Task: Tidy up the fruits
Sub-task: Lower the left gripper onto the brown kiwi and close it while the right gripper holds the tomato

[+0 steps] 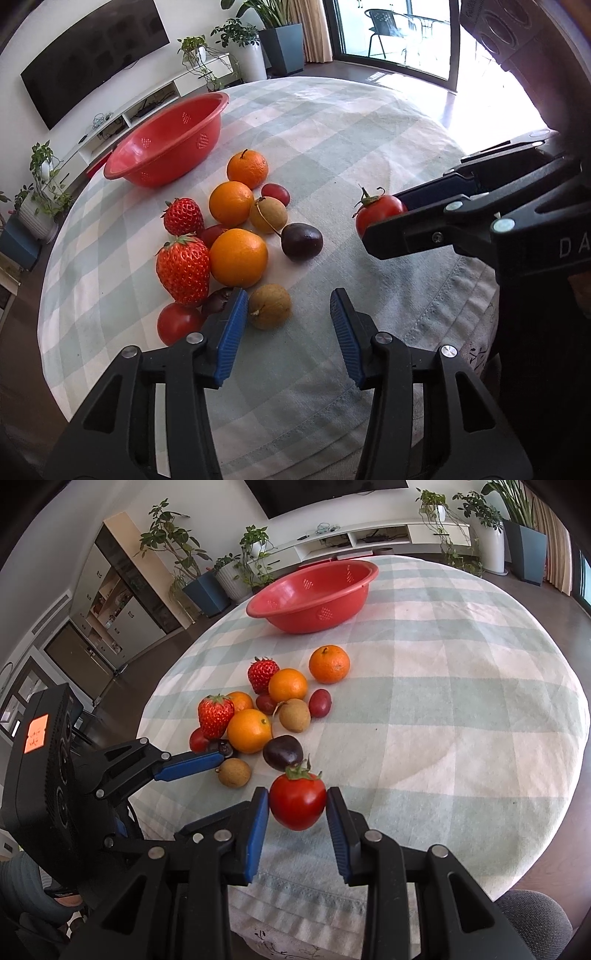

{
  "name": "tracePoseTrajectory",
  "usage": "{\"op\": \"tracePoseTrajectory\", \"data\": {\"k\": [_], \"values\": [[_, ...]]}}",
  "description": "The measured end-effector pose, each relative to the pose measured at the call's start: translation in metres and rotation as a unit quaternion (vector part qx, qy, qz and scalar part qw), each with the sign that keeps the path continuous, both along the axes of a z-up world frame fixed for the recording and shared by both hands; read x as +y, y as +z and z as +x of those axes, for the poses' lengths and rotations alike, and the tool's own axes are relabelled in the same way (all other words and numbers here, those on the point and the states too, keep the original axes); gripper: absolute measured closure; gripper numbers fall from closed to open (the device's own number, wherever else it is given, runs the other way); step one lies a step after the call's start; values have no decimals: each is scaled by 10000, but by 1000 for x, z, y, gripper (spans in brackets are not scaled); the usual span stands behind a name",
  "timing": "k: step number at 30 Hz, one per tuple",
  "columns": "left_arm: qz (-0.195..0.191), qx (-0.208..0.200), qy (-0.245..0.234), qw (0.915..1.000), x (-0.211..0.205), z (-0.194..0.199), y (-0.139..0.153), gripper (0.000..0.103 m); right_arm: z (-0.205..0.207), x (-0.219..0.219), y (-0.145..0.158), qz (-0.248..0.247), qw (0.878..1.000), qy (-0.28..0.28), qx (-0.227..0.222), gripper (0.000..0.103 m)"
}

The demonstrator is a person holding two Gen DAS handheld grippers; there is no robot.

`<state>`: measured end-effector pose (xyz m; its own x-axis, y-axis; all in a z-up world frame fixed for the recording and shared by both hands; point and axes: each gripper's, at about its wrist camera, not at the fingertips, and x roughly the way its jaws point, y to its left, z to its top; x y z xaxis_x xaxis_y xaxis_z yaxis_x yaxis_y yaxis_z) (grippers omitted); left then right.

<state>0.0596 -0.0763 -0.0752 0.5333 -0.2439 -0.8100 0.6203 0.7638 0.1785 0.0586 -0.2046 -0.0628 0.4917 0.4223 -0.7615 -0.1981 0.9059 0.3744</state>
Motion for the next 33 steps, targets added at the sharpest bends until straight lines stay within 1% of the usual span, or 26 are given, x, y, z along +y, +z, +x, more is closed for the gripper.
{"op": "tracePoseTrajectory", "data": {"k": [1,3,4,6,9,11,12,14,15,16,17,18,20,22,24,26,28,30,31,33], "values": [[17,23,51,10000,0,2,-1,59,0,0,0,-17,10000,0,14,68],[28,23,124,9999,1,4,0,66,1,1,-2,-54,10000,-12,52,68],[21,39,154,9999,2,5,0,68,1,1,-2,-59,10000,-22,77,68],[-19,69,227,9997,6,6,2,76,2,2,-2,-49,10000,-23,81,68],[-112,134,226,9996,9,3,5,77,3,9,-1,-57,9999,78,49,68],[-152,111,112,9998,7,-1,7,77,4,14,-3,-120,9998,140,79,68],[-112,83,41,9999,4,-3,8,77,4,15,-5,-139,9997,147,103,68],[184,-39,-60,9998,-4,-6,6,75,5,14,-7,-146,9997,130,153,68],[319,-68,-48,9995,-6,-5,4,72,5,13,-8,-151,9997,107,161,68],[352,-31,-35,9994,-7,-2,2,70,5,12,-7,-158,9997,83,160,68],[331,52,-37,9994,-6,0,1,62,5,11,-7,-166,9997,69,144,68],[329,113,-37,9994,-5,1,0,60,6,10,-6,-172,9997,60,132,68],[440,104,-92,9989,-6,0,-2,58,6,8,-7,-189,9997,43,140,68],[473,98,-135,9987,-7,0,-3,57,7,8,-10,-226,9996,33,165,68],[373,143,-127,9991,-5,3,-3,57,9,10,-12,-312,9993,34,187,68],[150,274,-50,9995,-1,8,-1,57,9,11,-12,-352,9992,48,184,68],[48,388,-28,9992,1,13,-1,57,9,10,-13,-388,9991,12,189,66],[89,385,-55,9992,-1,13,-1,57,9,8,-13,-430,9989,-48,192,59],[99,381,-74,9992,-2,12,-1,57,9,8,-13,-458,9987,-68,191,58],[-12,395,-126,9991,-1,10,0,52,9,8,-13,-466,9987,-57,183,56]]}}
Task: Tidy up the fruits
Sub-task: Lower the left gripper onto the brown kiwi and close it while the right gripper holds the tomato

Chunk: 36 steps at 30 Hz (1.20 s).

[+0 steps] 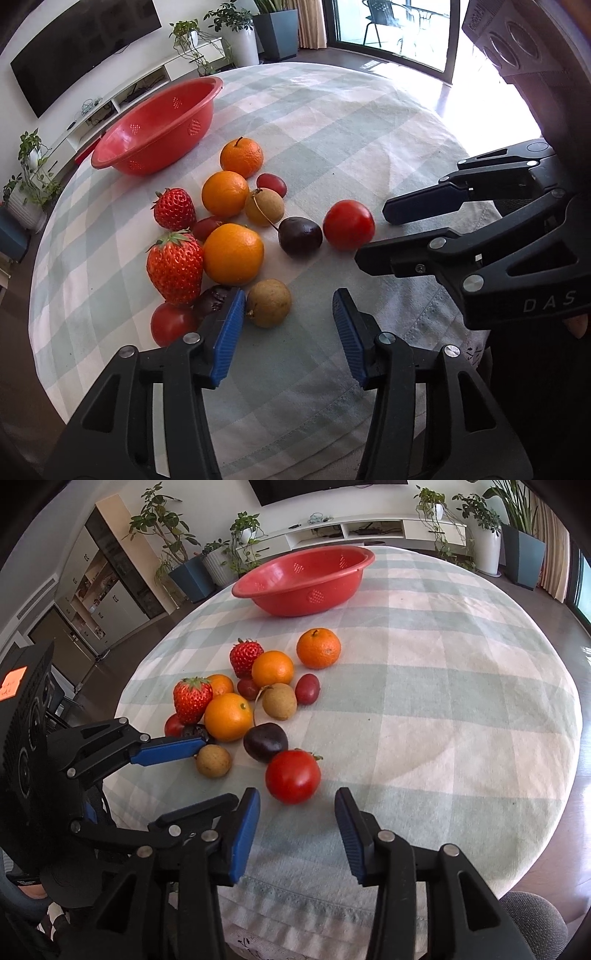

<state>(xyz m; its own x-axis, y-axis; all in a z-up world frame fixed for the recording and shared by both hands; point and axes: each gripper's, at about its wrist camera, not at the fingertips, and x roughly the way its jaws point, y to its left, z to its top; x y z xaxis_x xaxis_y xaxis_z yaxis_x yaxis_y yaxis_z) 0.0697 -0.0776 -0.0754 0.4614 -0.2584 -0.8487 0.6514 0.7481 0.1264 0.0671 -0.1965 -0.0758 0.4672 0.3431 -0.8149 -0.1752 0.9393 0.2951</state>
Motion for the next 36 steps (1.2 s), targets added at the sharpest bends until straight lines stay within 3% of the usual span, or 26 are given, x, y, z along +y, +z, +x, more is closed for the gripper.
{"op": "tracePoseTrajectory", "data": {"k": [5,8,10,12,15,24,36], "values": [[-388,184,138,9990,8,9,0,52,2,2,-1,-19,10000,20,-24,56],[-366,198,141,9990,6,10,0,53,4,2,-2,1,10000,39,-23,56],[-314,201,185,9991,5,10,0,59,6,3,-2,-4,10000,55,-20,56],[-321,239,263,9989,7,12,-1,72,6,3,-2,-13,10000,80,-26,56],[-313,250,339,9986,12,14,-2,79,7,-2,0,40,10000,55,-26,56],[-170,147,308,9993,3,13,-3,79,7,-2,2,-41,9999,100,-43,56],[-657,76,578,9961,28,5,13,79,10,10,-2,-134,9996,263,35,57]]}}
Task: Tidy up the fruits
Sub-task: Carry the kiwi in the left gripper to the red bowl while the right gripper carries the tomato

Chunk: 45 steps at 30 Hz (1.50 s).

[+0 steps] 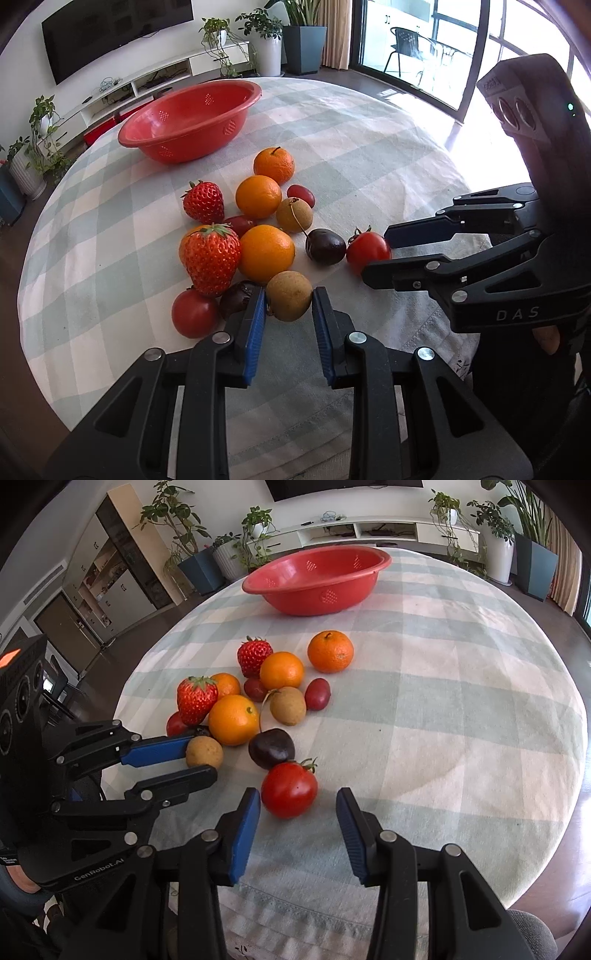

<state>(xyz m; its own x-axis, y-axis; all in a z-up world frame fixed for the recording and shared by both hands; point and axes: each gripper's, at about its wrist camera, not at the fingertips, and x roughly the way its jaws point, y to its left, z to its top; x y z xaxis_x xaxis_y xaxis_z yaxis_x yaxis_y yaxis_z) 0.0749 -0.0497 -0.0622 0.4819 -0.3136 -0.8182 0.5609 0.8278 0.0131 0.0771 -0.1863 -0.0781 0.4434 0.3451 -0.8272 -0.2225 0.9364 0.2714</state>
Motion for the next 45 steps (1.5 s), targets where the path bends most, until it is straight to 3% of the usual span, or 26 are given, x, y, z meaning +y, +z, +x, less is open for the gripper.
{"op": "tracePoseTrajectory", "data": {"k": [5,10,14,17,20,23,24,26,31,35,45], "values": [[-180,-59,110,9998,12,-7,8,79,0,8,1,-103,9999,71,46,67],[-387,-170,188,9989,23,-8,22,79,-4,9,5,-167,9998,52,66,68],[-593,-274,246,9976,35,-3,39,79,-9,6,21,-124,9999,17,-50,70],[-669,-424,356,9962,48,6,54,79,-7,1,36,-60,9998,9,-175,82],[-721,-503,436,9952,57,18,64,79,-2,-2,42,-174,9996,-28,-223,82],[-763,-549,458,9945,61,21,68,79,-2,4,38,-286,9995,43,-100,79],[-776,-539,456,9945,62,20,67,79,-4,7,36,-289,9995,86,-73,67],[-800,-470,447,9947,61,18,62,79,-5,14,32,-329,9993,146,-60,52],[-819,-394,447,9949,59,13,52,79,4,13,23,-730,9972,-47,-148,52],[-838,-372,472,9947,62,13,51,79,15,10,14,-963,9952,145,-70,52],[-804,-284,428,9954,62,9,44,79,38,16,5,-1105,9778,1774,-139,53]]}}
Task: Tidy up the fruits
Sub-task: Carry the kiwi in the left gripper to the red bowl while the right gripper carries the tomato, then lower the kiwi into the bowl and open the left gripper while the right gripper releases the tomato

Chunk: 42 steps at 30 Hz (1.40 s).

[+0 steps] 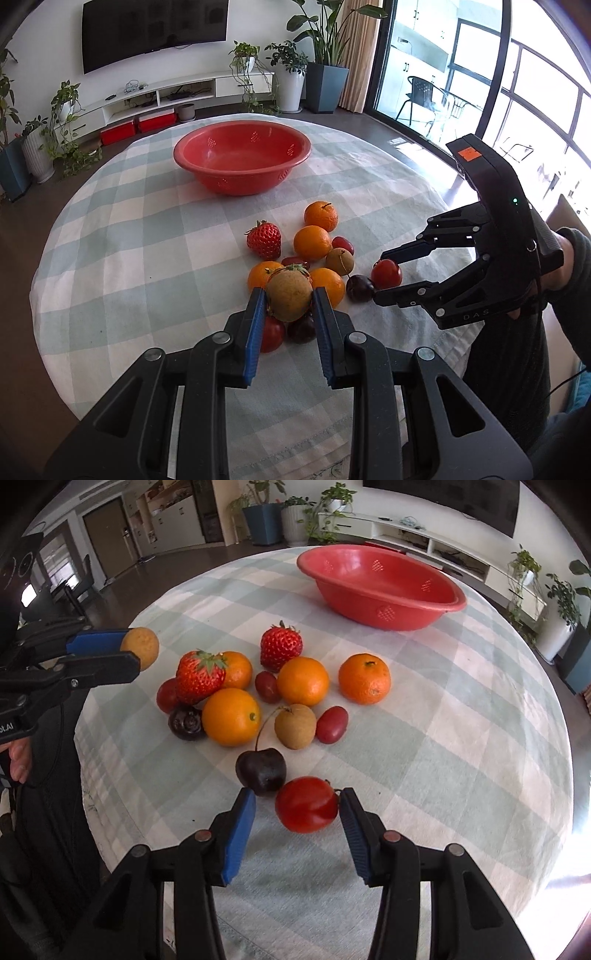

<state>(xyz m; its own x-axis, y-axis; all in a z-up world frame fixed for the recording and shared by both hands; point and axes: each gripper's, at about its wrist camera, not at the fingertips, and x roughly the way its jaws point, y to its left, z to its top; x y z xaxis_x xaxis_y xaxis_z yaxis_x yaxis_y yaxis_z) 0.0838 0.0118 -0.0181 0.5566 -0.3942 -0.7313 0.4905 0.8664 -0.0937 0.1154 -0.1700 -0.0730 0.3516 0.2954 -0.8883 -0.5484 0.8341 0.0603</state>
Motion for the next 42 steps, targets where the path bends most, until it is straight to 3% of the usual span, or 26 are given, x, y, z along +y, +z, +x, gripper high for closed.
{"op": "tracePoseTrajectory", "data": {"k": [5,8,14,21,26,30,34,37,42], "values": [[28,39,-52,10000,-2,2,-2,79,0,-1,-5,0,9986,469,238,59],[43,72,-87,9999,-6,3,-4,79,-3,-3,-5,21,9985,511,208,67],[75,121,-175,9997,-13,3,-8,79,-9,-7,1,104,9990,408,113,67],[8,44,-175,9998,-11,7,1,79,-15,-14,29,246,9993,195,-213,67],[-84,-171,-187,9996,-10,24,24,79,-1,-24,64,626,9962,-131,-598,67],[-128,-385,-132,9991,-7,59,48,79,28,-30,97,859,9900,-519,-995,67],[-136,-449,15,9989,-6,114,65,79,70,-24,118,748,9858,-748,-1307,67],[54,-431,97,9990,-11,159,67,79,108,-18,119,536,9857,-850,-1353,67],[375,-141,213,9990,-21,228,50,79,164,-5,100,302,9896,-947,-1041,67]]}}
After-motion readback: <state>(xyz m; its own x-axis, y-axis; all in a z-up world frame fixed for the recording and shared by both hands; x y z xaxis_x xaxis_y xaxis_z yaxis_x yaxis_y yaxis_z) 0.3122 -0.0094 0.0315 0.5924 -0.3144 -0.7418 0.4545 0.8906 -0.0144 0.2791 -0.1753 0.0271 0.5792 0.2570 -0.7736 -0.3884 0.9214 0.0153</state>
